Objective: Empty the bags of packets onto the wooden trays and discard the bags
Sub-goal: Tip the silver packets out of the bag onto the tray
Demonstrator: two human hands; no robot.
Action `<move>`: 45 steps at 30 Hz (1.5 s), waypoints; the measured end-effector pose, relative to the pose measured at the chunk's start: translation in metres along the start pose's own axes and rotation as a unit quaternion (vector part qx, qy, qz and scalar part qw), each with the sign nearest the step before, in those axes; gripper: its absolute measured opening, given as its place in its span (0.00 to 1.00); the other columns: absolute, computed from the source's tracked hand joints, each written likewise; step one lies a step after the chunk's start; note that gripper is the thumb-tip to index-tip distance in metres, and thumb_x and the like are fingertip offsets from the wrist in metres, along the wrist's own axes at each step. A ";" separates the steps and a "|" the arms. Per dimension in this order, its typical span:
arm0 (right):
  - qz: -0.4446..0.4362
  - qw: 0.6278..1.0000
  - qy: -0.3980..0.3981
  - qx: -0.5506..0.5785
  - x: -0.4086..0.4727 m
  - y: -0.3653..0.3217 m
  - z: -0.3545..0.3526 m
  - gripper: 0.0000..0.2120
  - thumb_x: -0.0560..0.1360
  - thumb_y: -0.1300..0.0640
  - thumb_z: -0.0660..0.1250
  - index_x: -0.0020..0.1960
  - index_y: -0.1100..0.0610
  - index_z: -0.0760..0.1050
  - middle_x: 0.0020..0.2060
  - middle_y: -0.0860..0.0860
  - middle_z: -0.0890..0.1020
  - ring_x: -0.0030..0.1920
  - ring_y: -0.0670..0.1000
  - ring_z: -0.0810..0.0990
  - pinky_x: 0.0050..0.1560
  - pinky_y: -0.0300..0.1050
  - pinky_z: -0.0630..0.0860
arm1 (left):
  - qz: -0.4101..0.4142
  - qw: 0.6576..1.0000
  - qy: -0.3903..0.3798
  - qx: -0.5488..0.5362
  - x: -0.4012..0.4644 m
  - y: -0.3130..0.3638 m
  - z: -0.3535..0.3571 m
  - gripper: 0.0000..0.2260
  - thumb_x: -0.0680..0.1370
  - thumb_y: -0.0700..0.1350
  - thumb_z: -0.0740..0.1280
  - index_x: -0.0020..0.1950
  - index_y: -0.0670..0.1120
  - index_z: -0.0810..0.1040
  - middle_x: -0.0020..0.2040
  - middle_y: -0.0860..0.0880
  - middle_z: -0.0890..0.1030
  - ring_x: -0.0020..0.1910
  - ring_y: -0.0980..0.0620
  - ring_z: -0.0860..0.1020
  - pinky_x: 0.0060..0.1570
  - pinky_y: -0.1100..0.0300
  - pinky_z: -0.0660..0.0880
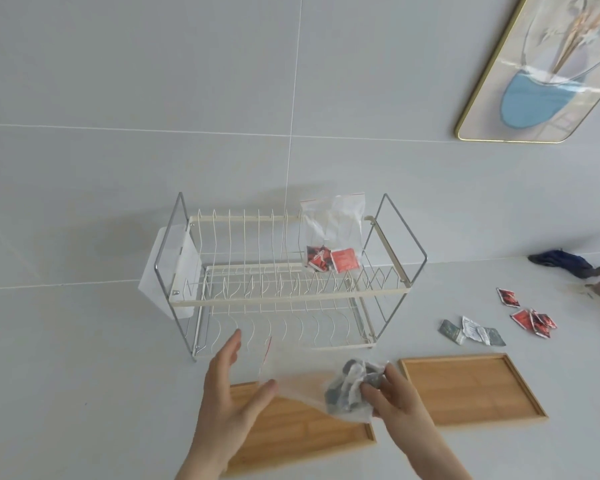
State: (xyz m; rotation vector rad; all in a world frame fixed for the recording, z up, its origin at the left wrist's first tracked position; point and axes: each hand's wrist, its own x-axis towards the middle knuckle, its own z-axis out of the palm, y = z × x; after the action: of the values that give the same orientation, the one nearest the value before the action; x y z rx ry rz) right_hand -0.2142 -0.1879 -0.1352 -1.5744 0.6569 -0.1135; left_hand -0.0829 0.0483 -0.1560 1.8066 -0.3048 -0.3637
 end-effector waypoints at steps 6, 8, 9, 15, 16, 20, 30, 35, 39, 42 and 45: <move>-0.079 0.970 -0.035 -0.226 0.012 -0.015 -0.001 0.10 0.75 0.58 0.69 0.41 0.45 0.72 0.37 0.50 0.84 0.40 0.54 0.82 0.47 0.57 0.79 | 0.098 0.952 -0.103 0.273 0.021 -0.004 0.012 0.19 0.73 0.58 0.72 0.62 0.68 0.74 0.61 0.72 0.74 0.68 0.67 0.67 0.66 0.64 0.62; -0.099 0.963 -0.030 -0.249 0.015 -0.018 0.000 0.07 0.74 0.56 0.69 0.43 0.44 0.76 0.38 0.48 0.85 0.41 0.52 0.83 0.48 0.56 0.80 | 0.072 0.958 -0.086 0.265 0.021 -0.007 0.015 0.12 0.75 0.52 0.72 0.51 0.69 0.76 0.49 0.71 0.80 0.57 0.68 0.74 0.58 0.65 0.69; -0.105 0.962 -0.022 -0.251 0.015 -0.019 0.001 0.07 0.75 0.56 0.70 0.44 0.44 0.78 0.39 0.47 0.86 0.42 0.50 0.84 0.49 0.55 0.80 | 0.063 0.960 -0.080 0.261 0.021 -0.009 0.017 0.11 0.76 0.50 0.71 0.46 0.68 0.77 0.45 0.68 0.82 0.52 0.67 0.77 0.53 0.65 0.72; -0.109 0.962 0.014 -0.252 0.015 -0.019 0.000 0.08 0.76 0.60 0.72 0.46 0.48 0.86 0.41 0.40 0.88 0.42 0.45 0.87 0.48 0.49 0.83 | 0.037 0.968 -0.055 0.243 0.022 -0.018 0.018 0.05 0.77 0.49 0.71 0.45 0.60 0.81 0.43 0.65 0.84 0.46 0.63 0.80 0.48 0.61 0.76; -0.108 0.962 0.030 -0.247 0.015 -0.019 -0.002 0.09 0.76 0.60 0.72 0.46 0.47 0.86 0.40 0.39 0.88 0.41 0.44 0.87 0.48 0.47 0.83 | 0.036 0.969 -0.052 0.238 0.021 -0.018 0.018 0.05 0.77 0.49 0.71 0.45 0.60 0.81 0.43 0.66 0.84 0.45 0.64 0.81 0.47 0.63 0.76; -0.121 0.955 0.032 -0.268 0.013 -0.024 -0.003 0.12 0.76 0.60 0.72 0.45 0.43 0.86 0.40 0.36 0.88 0.43 0.40 0.87 0.49 0.41 0.82 | 0.021 0.972 -0.052 0.226 0.023 -0.018 0.020 0.04 0.78 0.50 0.70 0.45 0.60 0.80 0.43 0.66 0.85 0.41 0.64 0.82 0.46 0.63 0.78; -0.152 0.953 0.072 -0.252 0.008 -0.027 -0.006 0.18 0.78 0.61 0.71 0.52 0.35 0.81 0.42 0.32 0.87 0.45 0.38 0.86 0.47 0.33 0.80 | 0.013 0.972 -0.067 0.223 0.021 -0.015 0.026 0.04 0.78 0.49 0.70 0.44 0.57 0.81 0.43 0.67 0.84 0.48 0.68 0.81 0.49 0.66 0.76; -0.191 0.935 0.083 -0.288 0.002 -0.023 -0.009 0.19 0.80 0.61 0.67 0.60 0.38 0.82 0.44 0.40 0.85 0.45 0.45 0.84 0.46 0.47 0.81 | 0.013 0.972 -0.072 0.225 0.018 -0.015 0.025 0.07 0.78 0.45 0.69 0.45 0.58 0.80 0.46 0.70 0.83 0.49 0.69 0.81 0.50 0.68 0.75; -0.217 0.920 0.121 -0.302 -0.002 -0.023 -0.011 0.16 0.79 0.62 0.68 0.56 0.41 0.83 0.44 0.39 0.85 0.45 0.44 0.84 0.45 0.50 0.82 | 0.027 0.974 -0.069 0.213 0.017 -0.010 0.028 0.05 0.78 0.46 0.70 0.46 0.57 0.81 0.47 0.71 0.82 0.50 0.70 0.80 0.51 0.66 0.76; -0.229 0.908 0.124 -0.328 -0.004 -0.028 -0.009 0.13 0.78 0.62 0.69 0.49 0.43 0.83 0.44 0.37 0.85 0.43 0.41 0.84 0.44 0.46 0.81 | 0.033 0.974 -0.069 0.213 0.016 -0.007 0.029 0.06 0.79 0.47 0.70 0.44 0.58 0.80 0.48 0.72 0.81 0.50 0.71 0.80 0.51 0.68 0.76; -0.244 0.901 0.141 -0.330 -0.005 -0.034 -0.007 0.11 0.77 0.62 0.71 0.47 0.45 0.82 0.41 0.39 0.85 0.40 0.42 0.84 0.40 0.44 0.79 | 0.037 0.973 -0.066 0.217 0.015 -0.006 0.030 0.08 0.79 0.49 0.69 0.42 0.61 0.78 0.47 0.71 0.81 0.50 0.70 0.80 0.50 0.68 0.75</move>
State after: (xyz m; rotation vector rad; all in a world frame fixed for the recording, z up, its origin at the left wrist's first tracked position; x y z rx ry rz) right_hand -0.2100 -0.1924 -0.1006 -2.3953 0.5306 -0.5494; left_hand -0.0809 0.0176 -0.1702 2.1961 -0.5792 -0.3860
